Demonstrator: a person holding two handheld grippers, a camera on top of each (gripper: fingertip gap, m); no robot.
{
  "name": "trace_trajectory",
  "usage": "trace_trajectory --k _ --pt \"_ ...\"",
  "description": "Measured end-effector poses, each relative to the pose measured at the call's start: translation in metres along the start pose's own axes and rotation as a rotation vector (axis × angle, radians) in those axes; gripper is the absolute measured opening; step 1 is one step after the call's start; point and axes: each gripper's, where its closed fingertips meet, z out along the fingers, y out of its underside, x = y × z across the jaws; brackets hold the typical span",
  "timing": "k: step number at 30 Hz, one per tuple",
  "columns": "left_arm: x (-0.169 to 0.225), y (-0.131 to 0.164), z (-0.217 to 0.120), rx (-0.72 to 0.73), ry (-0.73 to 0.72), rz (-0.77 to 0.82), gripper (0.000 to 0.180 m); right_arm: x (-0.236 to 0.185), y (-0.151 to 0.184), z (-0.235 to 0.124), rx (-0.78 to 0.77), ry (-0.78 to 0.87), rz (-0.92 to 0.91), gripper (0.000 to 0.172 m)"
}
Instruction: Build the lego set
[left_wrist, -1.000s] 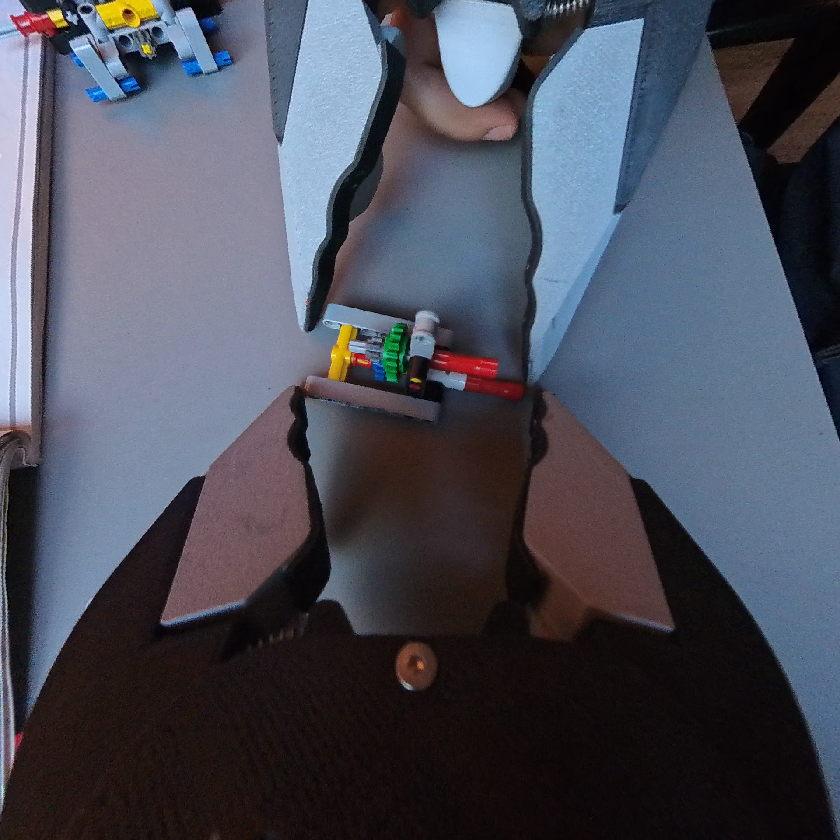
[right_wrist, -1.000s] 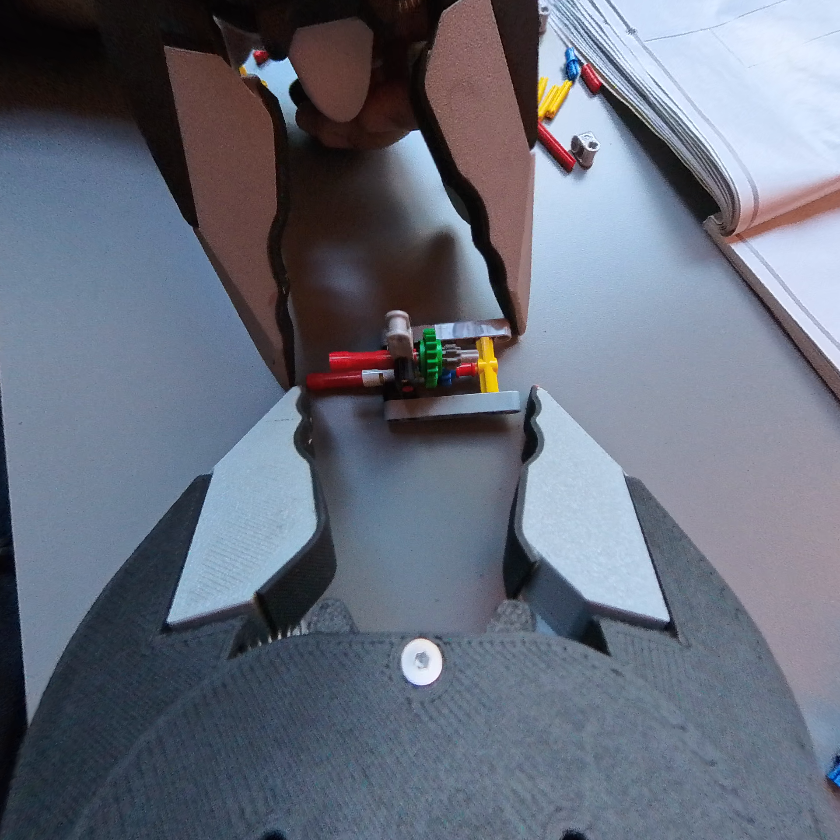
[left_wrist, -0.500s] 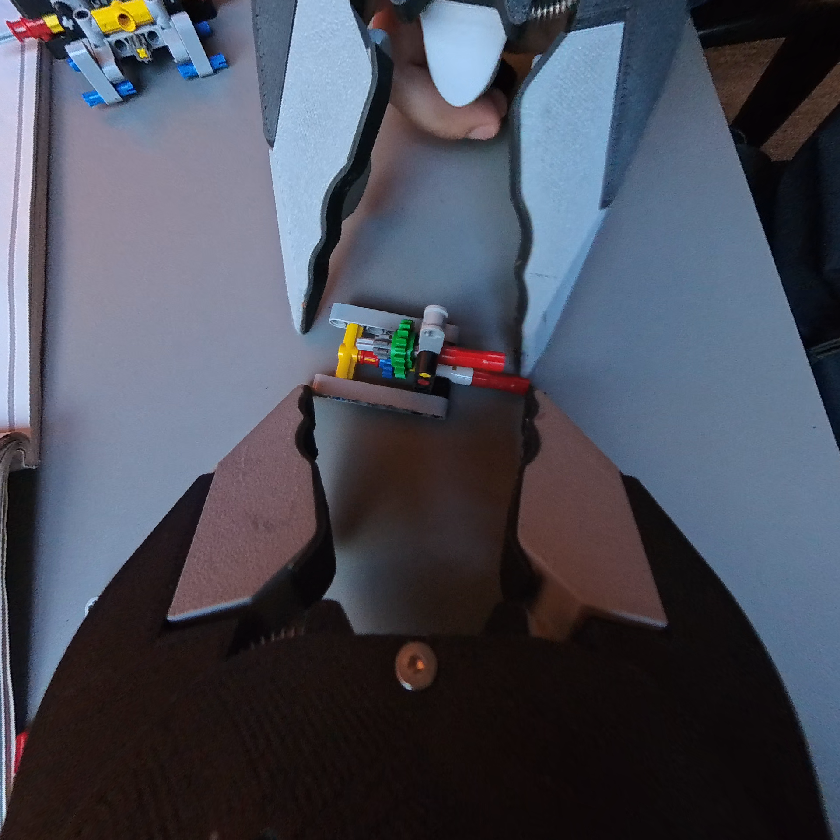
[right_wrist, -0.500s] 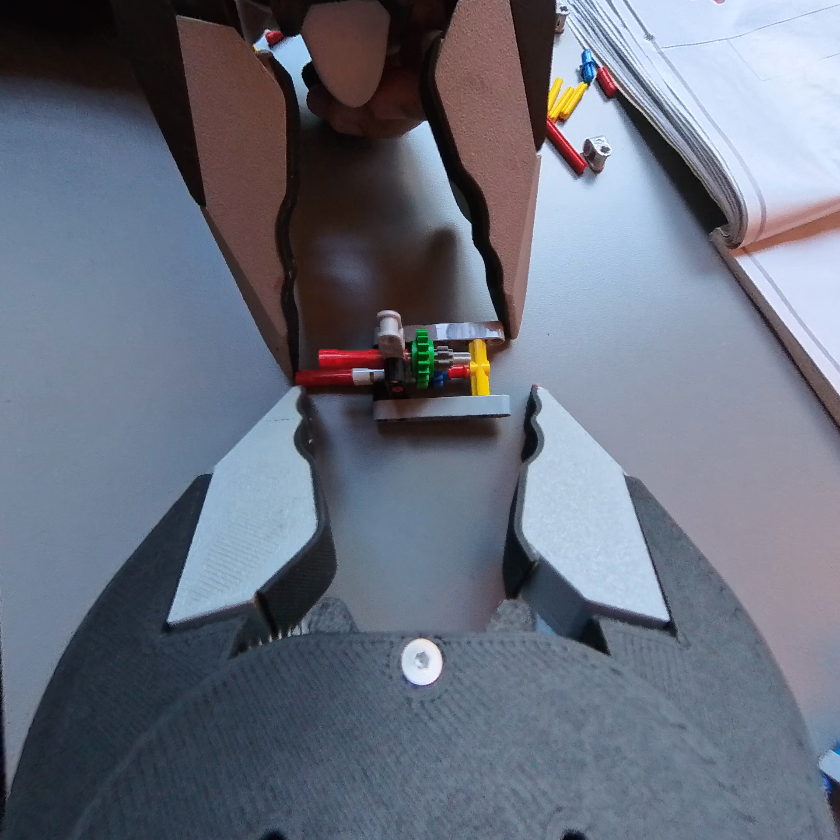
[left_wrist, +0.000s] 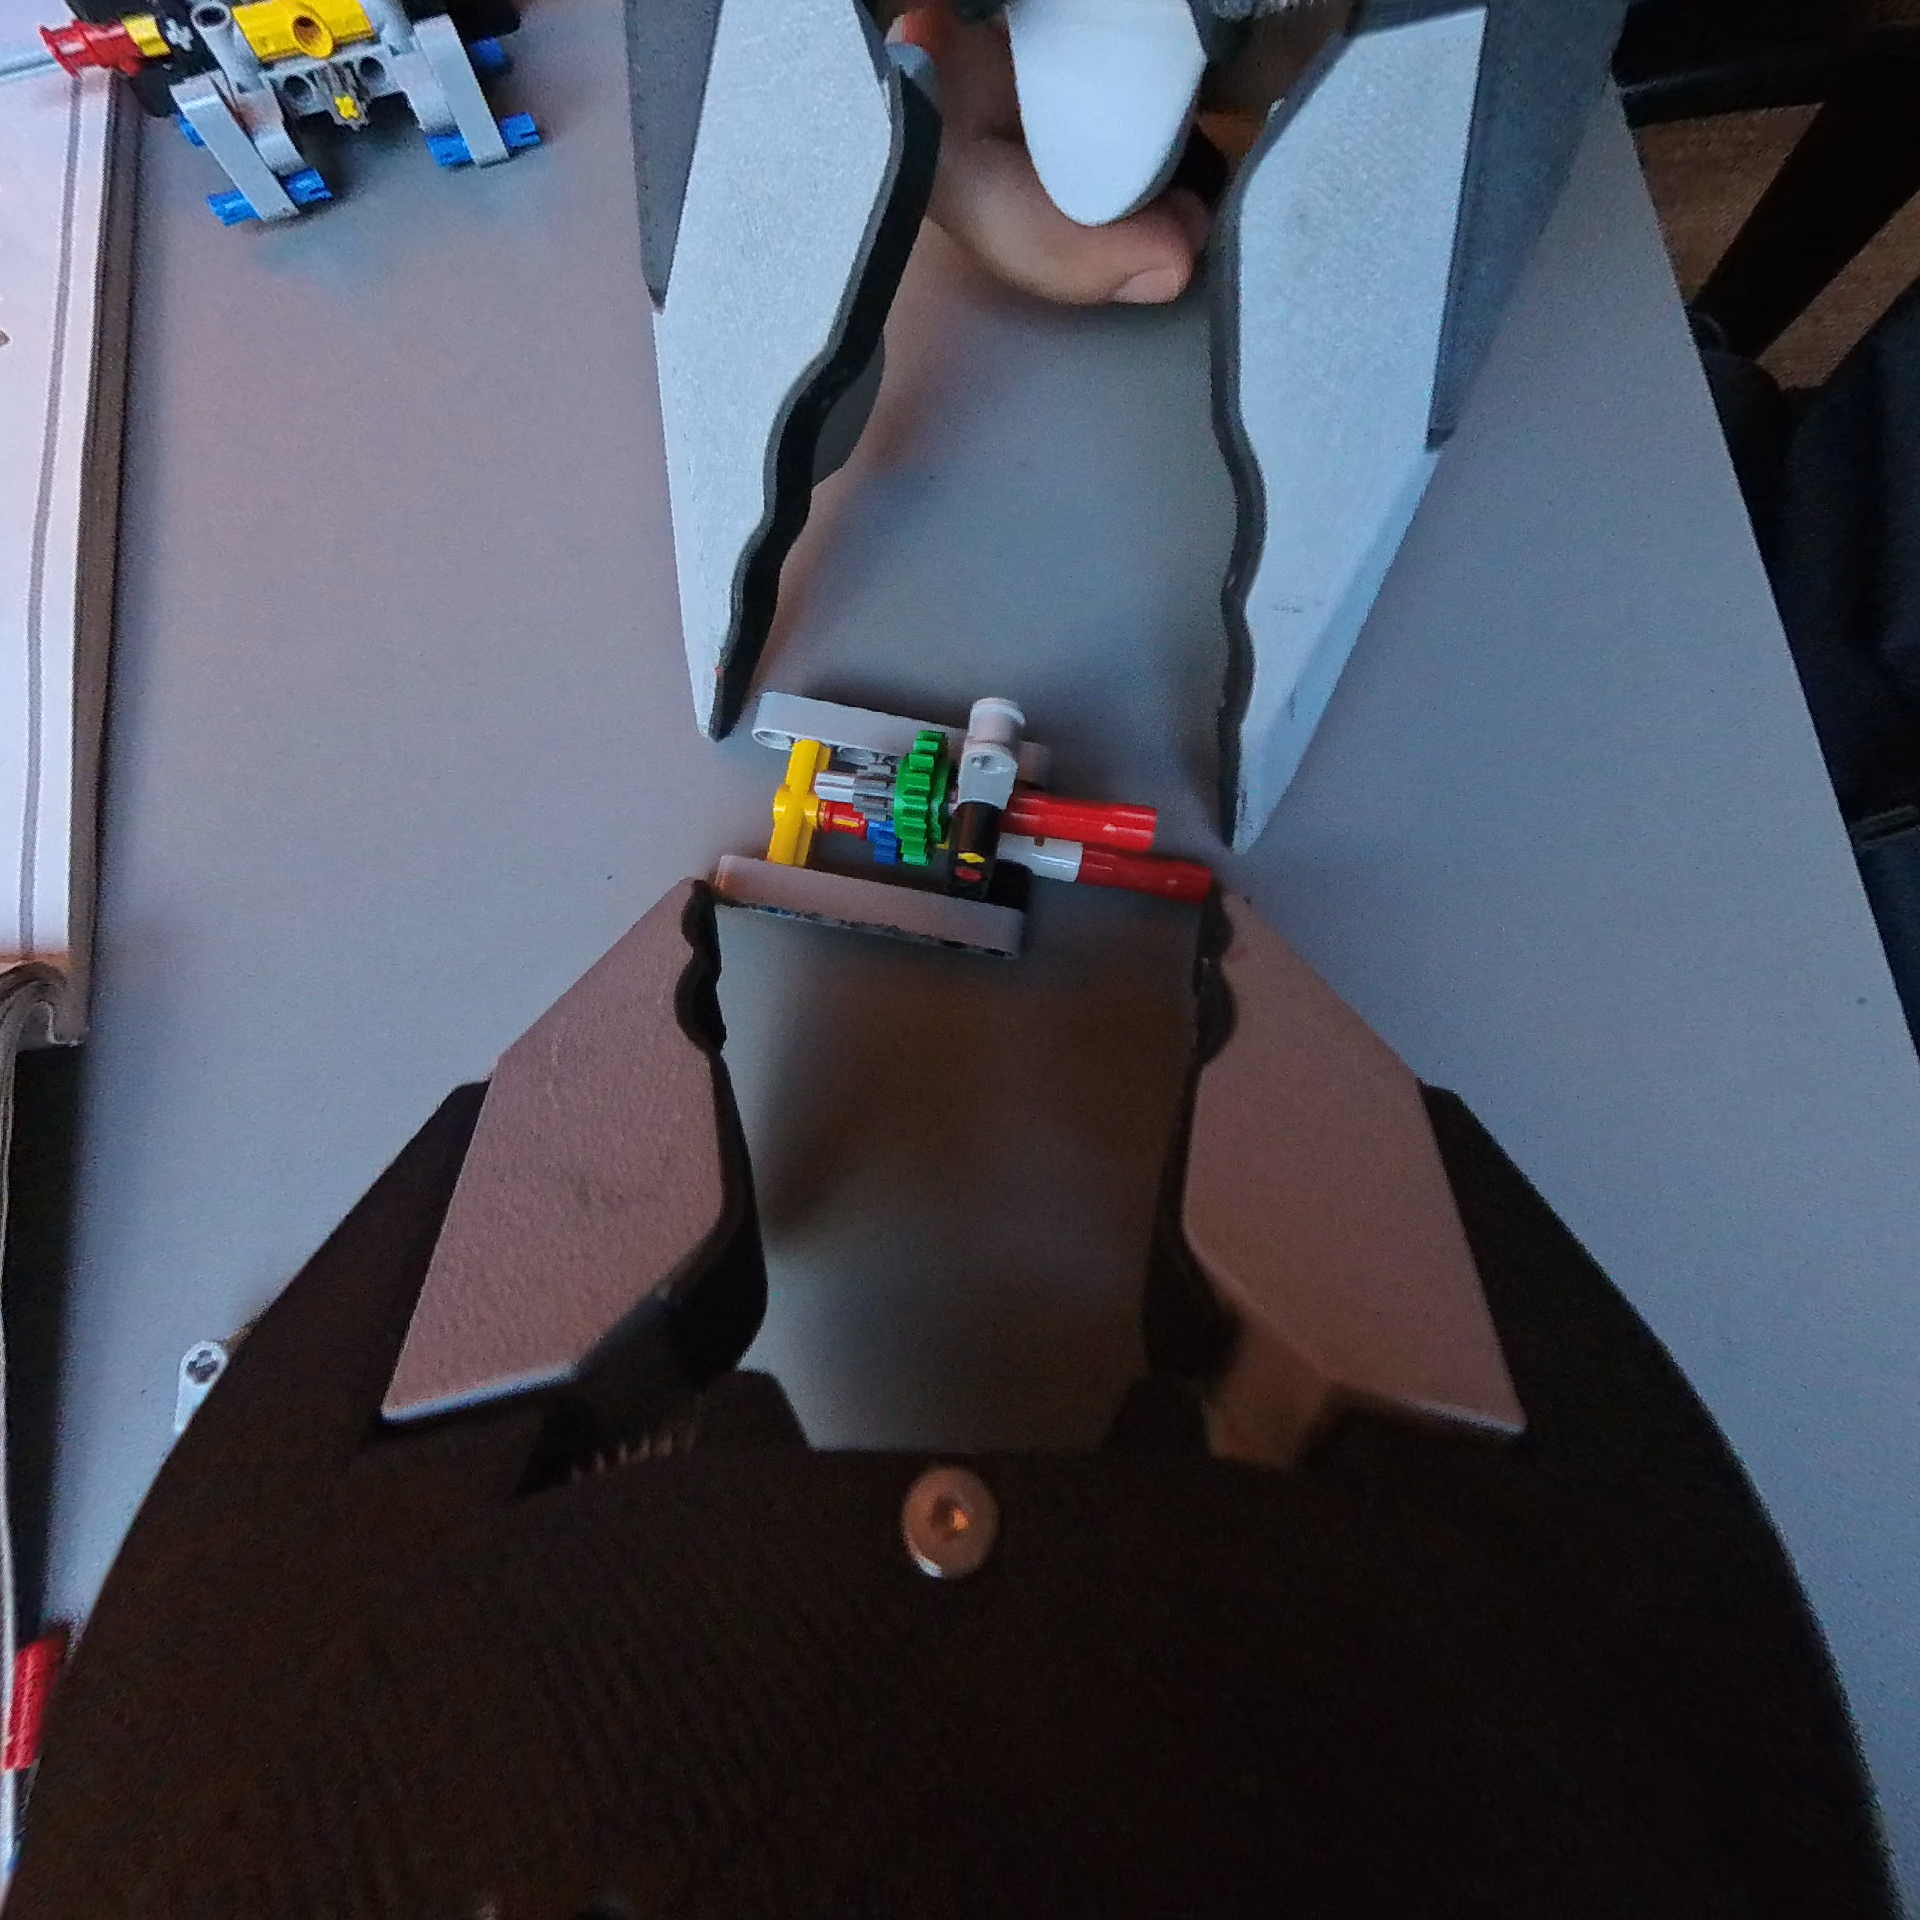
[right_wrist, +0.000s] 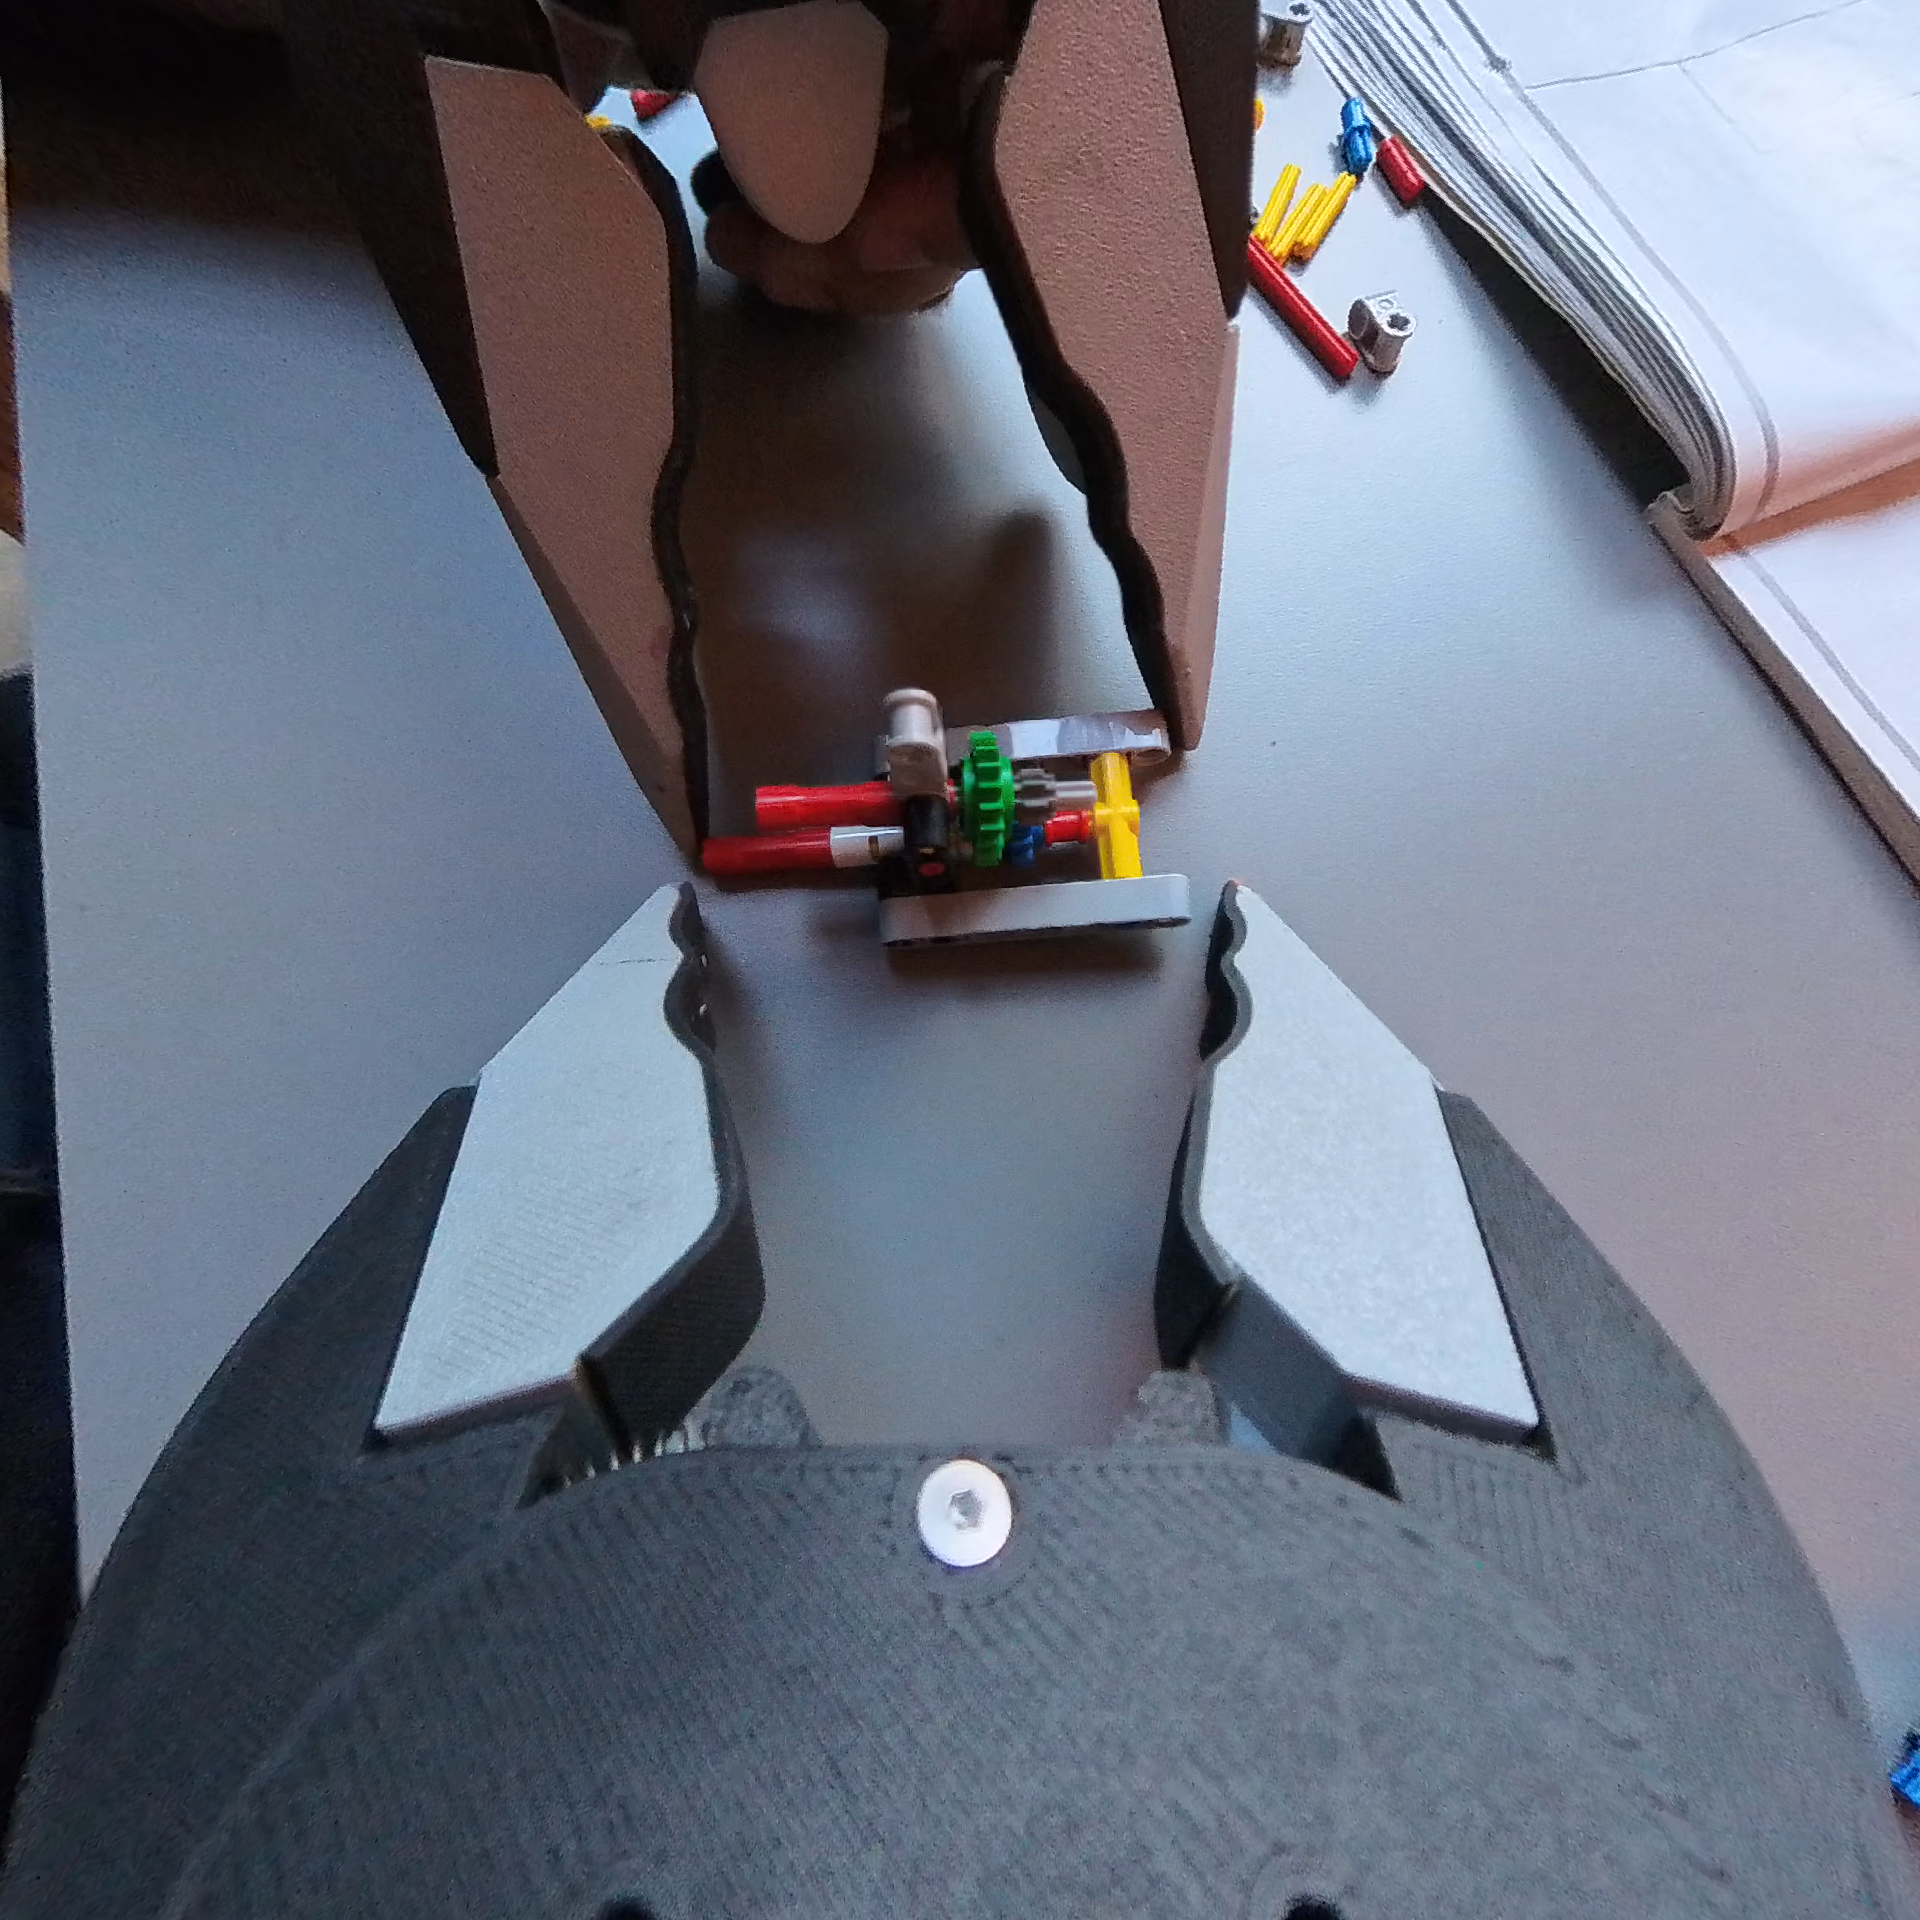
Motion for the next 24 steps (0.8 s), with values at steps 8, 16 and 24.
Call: trace_trajectory --k 8,16,24 --pt "0.0001 -0.0013 0.0015 0.0 -0.024 -0.024 0.089 0.0008 0.0007 0.002 -0.012 0.026 -0.018 0.094" --pt "0.0001 -0.0017 0.0019 0.0 -0.032 -0.031 0.089 0.0016 0.001 0.0017 -0.009 0.021 -0.023 0.093" --pt "0.0003 -0.0019 0.0019 0.001 -0.033 -0.028 0.089 0.0012 0.0009 0.0017 -0.006 0.013 -0.03 0.092"
